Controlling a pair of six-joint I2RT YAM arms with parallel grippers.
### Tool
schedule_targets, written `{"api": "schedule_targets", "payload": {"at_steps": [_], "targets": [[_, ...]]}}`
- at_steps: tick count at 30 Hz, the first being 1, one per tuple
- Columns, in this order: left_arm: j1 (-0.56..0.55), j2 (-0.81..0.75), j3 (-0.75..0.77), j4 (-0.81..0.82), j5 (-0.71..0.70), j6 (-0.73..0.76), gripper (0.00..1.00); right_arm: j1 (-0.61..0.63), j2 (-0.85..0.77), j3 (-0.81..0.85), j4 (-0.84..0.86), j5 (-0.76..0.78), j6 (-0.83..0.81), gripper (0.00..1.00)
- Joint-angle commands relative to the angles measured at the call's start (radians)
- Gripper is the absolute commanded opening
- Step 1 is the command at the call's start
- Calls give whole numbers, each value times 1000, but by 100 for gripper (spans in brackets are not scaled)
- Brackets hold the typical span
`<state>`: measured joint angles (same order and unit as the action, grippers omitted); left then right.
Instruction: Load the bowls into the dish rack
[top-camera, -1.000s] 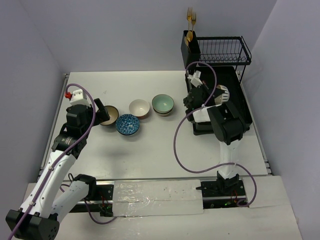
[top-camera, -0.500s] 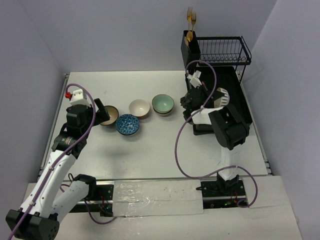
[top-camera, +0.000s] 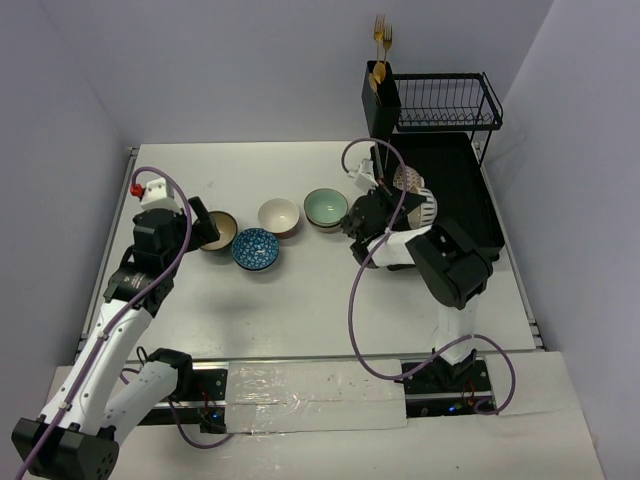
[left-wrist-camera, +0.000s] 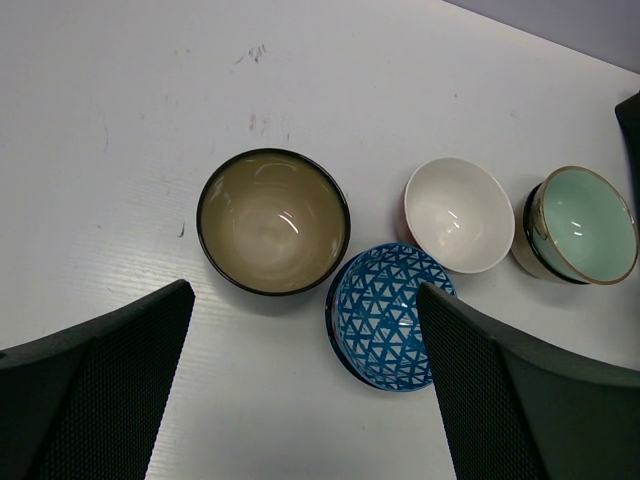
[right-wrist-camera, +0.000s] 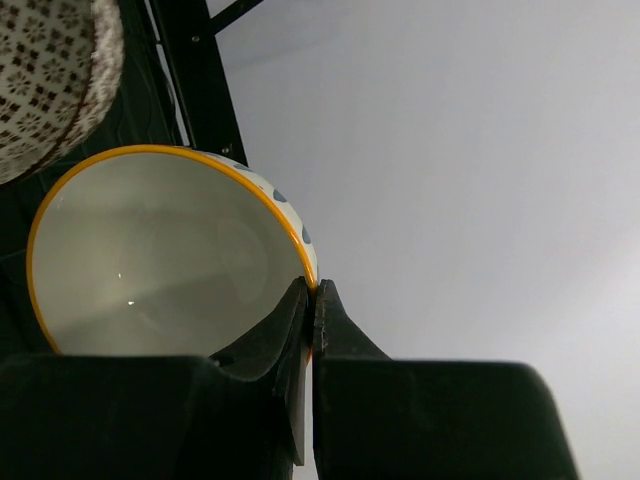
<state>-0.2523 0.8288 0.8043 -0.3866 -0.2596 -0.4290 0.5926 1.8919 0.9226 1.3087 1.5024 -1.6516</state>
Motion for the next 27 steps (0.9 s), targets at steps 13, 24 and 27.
{"api": "schedule_targets", "payload": {"at_steps": [13, 24, 27], "targets": [[-4, 39, 62, 75, -15, 16, 99, 68, 55, -68, 454, 84, 21, 0], [-4, 118, 142, 182, -33, 29, 99, 104, 84, -113, 454, 137, 50, 0], [-4, 148, 157, 224, -36, 33, 99, 104, 75, -102, 454, 144, 38, 0]]}}
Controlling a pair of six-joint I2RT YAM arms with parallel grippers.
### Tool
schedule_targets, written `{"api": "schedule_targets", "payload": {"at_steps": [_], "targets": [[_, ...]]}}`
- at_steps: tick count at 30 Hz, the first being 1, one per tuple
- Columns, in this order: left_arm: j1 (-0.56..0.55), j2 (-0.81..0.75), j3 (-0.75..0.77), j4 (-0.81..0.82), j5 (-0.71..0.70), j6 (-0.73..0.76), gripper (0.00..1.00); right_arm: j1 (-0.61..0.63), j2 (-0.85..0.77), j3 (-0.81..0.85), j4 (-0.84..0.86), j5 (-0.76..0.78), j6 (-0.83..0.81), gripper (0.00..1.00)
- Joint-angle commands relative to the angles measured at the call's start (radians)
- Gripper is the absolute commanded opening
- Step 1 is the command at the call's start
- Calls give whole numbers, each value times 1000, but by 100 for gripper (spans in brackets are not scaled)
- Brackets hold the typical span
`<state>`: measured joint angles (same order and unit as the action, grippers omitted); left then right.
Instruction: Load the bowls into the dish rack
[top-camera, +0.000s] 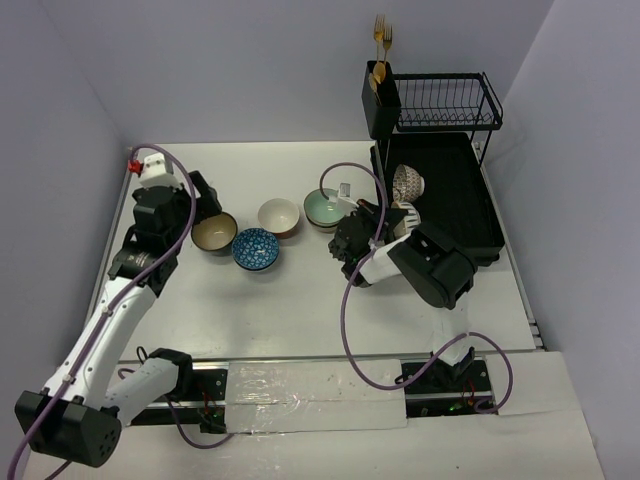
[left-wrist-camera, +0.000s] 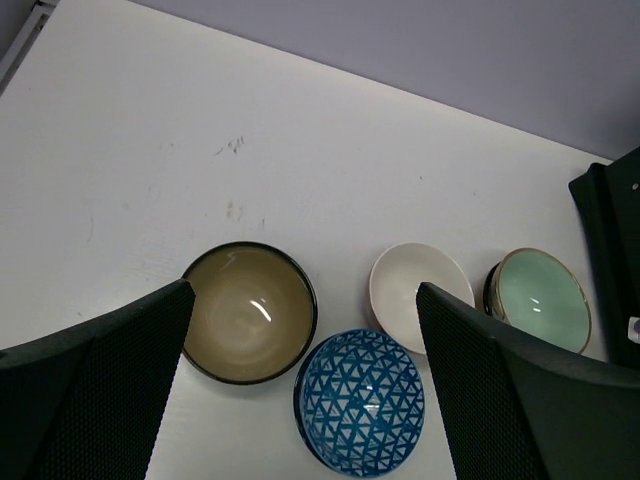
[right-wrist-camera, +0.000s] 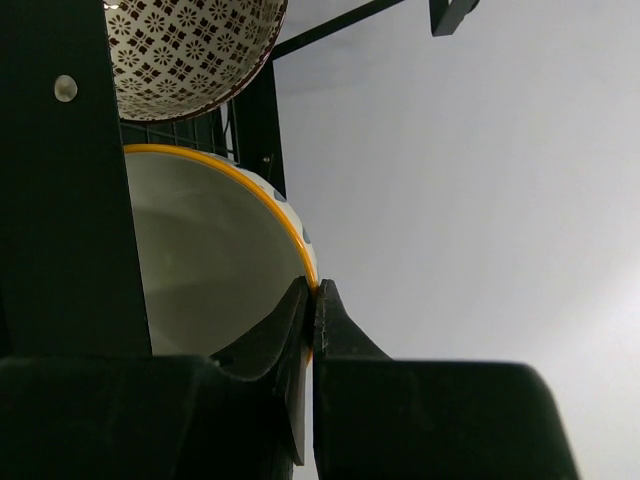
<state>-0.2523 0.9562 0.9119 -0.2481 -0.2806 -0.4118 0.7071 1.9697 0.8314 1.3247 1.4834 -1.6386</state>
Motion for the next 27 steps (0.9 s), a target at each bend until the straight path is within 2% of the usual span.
{"api": "schedule_targets", "payload": {"at_steps": [1, 11, 16, 27], "targets": [[-4, 29, 54, 98, -19, 21, 99, -12, -11, -8, 438, 164, 23, 0], [-4, 148, 99, 239, -98, 47, 99, -40, -98, 34, 438, 152, -4, 0], [-4, 154, 67, 329, -114, 54, 99, -64, -85, 31, 438, 150, -6, 0], [-5, 144, 13, 375, -129, 93, 99, -87, -49, 29, 438, 149, 0, 0]]}}
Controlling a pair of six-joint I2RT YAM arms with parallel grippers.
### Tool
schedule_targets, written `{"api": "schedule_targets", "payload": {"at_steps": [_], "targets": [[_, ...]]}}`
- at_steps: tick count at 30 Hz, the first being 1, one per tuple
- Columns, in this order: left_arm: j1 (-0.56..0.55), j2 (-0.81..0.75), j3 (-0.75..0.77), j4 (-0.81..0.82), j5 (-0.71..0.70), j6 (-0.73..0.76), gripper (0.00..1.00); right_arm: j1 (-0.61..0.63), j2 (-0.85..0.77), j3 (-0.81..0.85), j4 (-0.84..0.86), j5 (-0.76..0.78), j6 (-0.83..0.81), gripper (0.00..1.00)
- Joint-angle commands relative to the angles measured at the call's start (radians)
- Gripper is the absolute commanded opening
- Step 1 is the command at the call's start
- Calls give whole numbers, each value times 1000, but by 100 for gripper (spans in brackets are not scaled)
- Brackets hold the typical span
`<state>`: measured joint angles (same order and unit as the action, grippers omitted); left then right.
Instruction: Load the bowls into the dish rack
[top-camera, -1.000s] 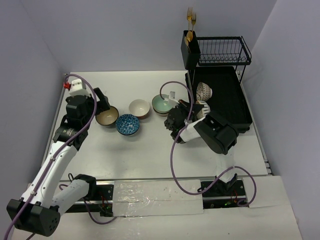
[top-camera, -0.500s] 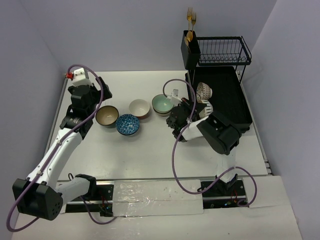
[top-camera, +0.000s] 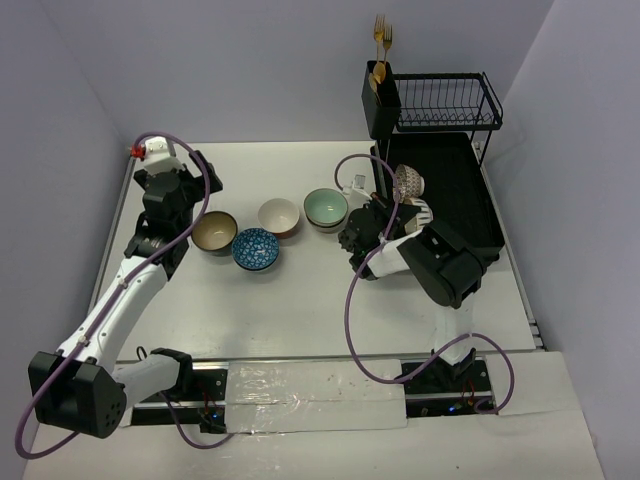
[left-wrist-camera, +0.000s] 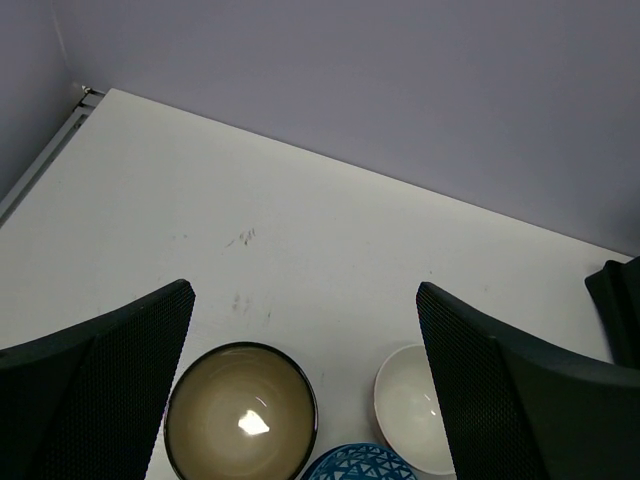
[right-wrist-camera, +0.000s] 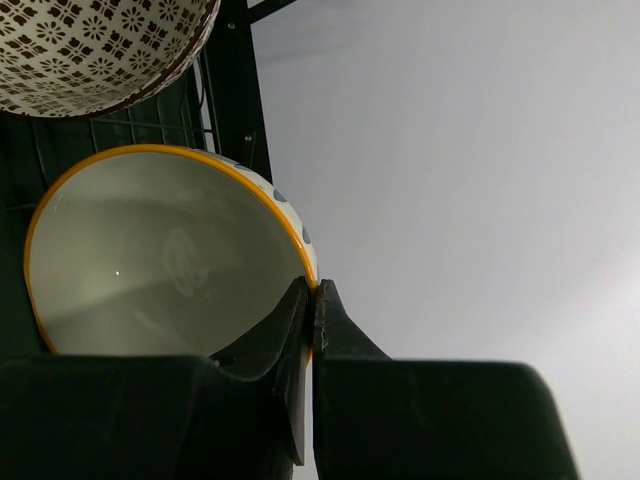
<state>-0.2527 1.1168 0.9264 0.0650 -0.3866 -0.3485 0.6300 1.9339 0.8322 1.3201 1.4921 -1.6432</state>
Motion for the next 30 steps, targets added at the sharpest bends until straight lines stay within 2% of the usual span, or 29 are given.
{"api": "schedule_targets", "payload": {"at_steps": [1, 18, 30], "targets": [[-3, -18, -4, 62, -20, 32, 99, -10, 0, 31, 442, 140, 6, 0], [-3, -12, -17, 70, -17, 43, 99, -38, 20, 30, 444, 143, 13, 0], [-3, -18, -17, 64, -8, 45, 99, -1, 92, 33, 442, 145, 11, 0]]}}
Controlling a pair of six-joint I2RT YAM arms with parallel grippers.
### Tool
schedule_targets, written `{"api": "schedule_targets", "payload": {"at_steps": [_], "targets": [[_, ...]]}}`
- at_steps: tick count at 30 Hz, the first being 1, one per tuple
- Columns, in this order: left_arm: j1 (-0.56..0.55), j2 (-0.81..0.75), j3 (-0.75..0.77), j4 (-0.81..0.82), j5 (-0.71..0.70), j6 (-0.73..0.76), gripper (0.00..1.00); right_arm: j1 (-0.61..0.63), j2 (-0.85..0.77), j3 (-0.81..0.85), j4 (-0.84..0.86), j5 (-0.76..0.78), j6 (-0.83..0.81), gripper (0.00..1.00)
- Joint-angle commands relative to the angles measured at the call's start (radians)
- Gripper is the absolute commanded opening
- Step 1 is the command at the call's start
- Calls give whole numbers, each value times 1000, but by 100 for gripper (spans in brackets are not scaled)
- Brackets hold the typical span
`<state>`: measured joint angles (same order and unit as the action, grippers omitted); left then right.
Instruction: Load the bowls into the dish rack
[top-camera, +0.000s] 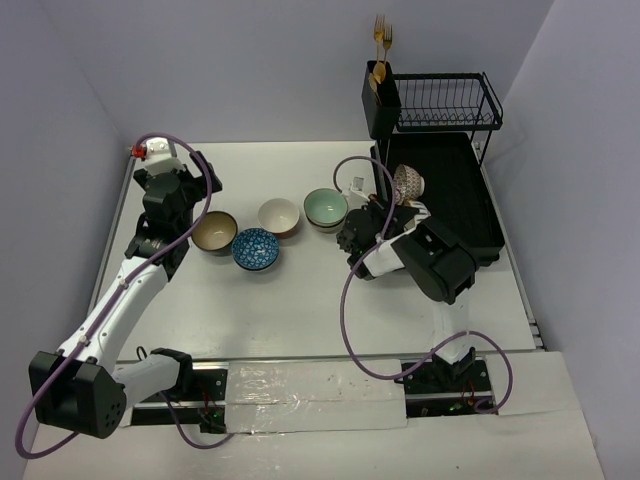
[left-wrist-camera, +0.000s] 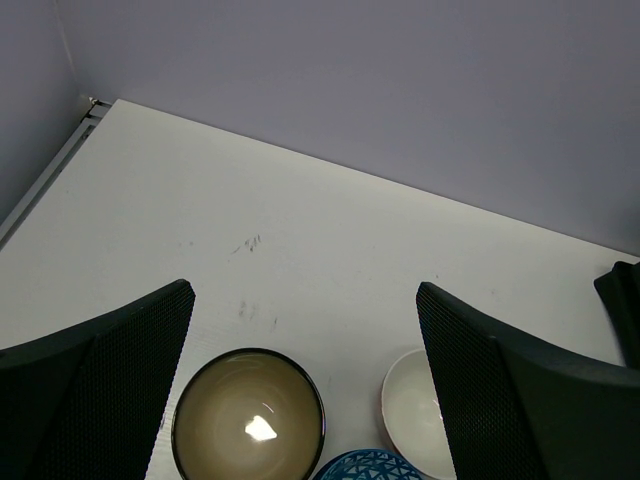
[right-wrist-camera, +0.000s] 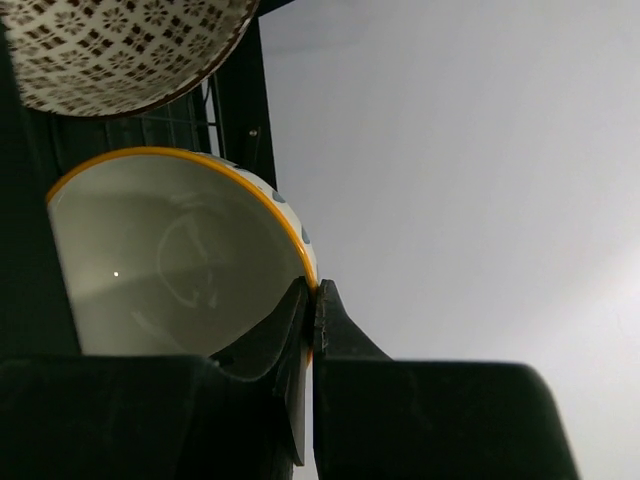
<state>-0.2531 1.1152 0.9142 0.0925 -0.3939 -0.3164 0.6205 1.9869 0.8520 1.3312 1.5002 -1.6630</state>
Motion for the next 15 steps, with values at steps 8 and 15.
{"api": "schedule_targets", "payload": {"at_steps": [8, 15], "targets": [[-3, -35, -8, 32, 20, 10, 99, 58, 69, 27, 431, 161, 8, 24], [-3, -63, -8, 20, 33, 2, 99, 82, 30, 35, 431, 163, -4, 53]]}}
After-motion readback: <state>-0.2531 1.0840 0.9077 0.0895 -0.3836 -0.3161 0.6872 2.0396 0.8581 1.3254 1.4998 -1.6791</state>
